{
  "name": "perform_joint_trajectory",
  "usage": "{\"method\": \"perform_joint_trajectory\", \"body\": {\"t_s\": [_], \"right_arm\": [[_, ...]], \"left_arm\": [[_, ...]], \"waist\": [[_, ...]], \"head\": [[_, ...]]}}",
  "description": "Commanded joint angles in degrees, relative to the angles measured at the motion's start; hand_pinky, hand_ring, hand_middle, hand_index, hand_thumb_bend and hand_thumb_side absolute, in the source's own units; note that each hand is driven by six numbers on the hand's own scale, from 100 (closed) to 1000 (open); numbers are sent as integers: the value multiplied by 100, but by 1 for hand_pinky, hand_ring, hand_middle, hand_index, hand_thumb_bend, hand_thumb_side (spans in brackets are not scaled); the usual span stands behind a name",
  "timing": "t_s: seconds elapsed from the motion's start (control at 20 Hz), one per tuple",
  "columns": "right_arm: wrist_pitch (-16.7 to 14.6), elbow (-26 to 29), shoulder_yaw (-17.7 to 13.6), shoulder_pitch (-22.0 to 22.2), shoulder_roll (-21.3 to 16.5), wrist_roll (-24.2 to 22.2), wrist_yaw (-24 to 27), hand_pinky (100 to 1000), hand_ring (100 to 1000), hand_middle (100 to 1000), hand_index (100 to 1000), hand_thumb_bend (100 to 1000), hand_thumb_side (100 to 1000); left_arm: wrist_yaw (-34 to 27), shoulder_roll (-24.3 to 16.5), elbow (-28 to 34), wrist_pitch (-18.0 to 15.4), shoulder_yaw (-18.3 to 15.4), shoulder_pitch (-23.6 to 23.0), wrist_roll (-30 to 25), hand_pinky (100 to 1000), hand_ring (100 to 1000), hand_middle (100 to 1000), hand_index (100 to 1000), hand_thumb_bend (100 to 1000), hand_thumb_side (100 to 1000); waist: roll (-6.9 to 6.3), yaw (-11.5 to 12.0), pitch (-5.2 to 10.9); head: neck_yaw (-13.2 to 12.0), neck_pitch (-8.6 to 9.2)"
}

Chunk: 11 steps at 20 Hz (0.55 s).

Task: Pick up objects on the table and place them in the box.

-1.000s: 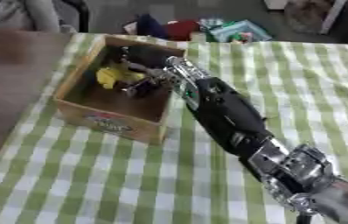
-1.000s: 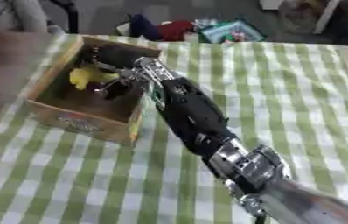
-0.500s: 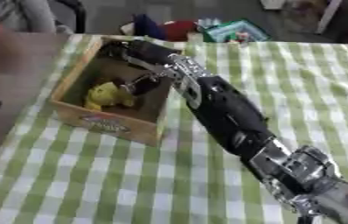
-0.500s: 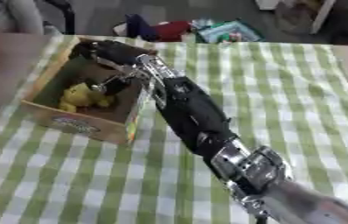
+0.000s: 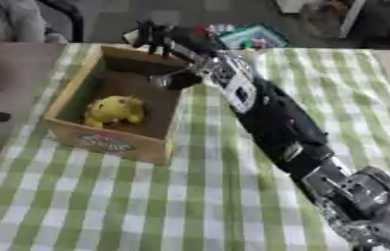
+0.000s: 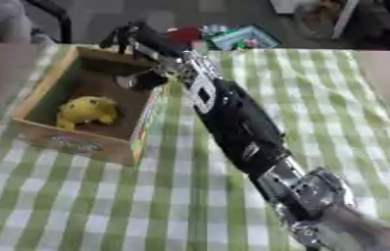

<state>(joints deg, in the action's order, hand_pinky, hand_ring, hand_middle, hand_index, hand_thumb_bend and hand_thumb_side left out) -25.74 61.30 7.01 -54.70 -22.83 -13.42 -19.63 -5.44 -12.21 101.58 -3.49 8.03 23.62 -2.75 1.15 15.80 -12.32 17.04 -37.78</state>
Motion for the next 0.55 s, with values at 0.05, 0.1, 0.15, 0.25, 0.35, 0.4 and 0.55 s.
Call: {"method": "perform_joint_trajectory", "body": {"t_s": [0.05, 0.1, 0.15, 0.25, 0.35, 0.4, 0.55], "right_arm": [[531, 835, -188, 166, -539, -252, 1556, 466, 657, 728, 810, 100, 423], [720, 1099, -270, 334, -683, -287, 1964, 465, 656, 726, 809, 100, 426], [894, 1331, -351, 494, -811, -304, 2290, 461, 652, 722, 805, 100, 429], [1223, 1725, -575, 896, -1050, -221, 2845, 447, 640, 708, 795, 100, 434], [1536, 2020, -805, 1295, -1201, -58, 3318, 434, 626, 690, 784, 100, 462], [1671, 2124, -924, 1494, -1244, 47, 3515, 431, 622, 685, 781, 100, 472], [1985, 2508, -1250, 2112, -1289, 395, 3990, 418, 604, 660, 756, 100, 487]], "left_arm": [[53, -179, 24, -18, -148, -34, 112, 689, 853, 714, 647, 100, 514], [64, -195, 15, -22, -180, -70, 147, 689, 853, 714, 647, 100, 515], [75, -209, 7, -26, -206, -99, 177, 689, 853, 714, 647, 100, 517], [100, -241, -12, -32, -266, -163, 243, 688, 854, 714, 646, 100, 521], [121, -265, -25, -39, -318, -210, 308, 687, 853, 713, 646, 100, 522], [130, -277, -30, -42, -342, -231, 339, 687, 853, 713, 645, 100, 523], [144, -289, -59, -49, -415, -301, 470, 684, 850, 707, 640, 100, 545]], "waist": [[-22, -125, 151], [-20, -204, 165], [-17, -274, 175], [-13, -419, 187], [-9, -531, 188], [-10, -584, 184], [-29, -717, 157]], "head": [[-220, -49], [-286, -57], [-337, -61], [-428, -55], [-499, -41], [-534, -33], [-644, 2]]}}
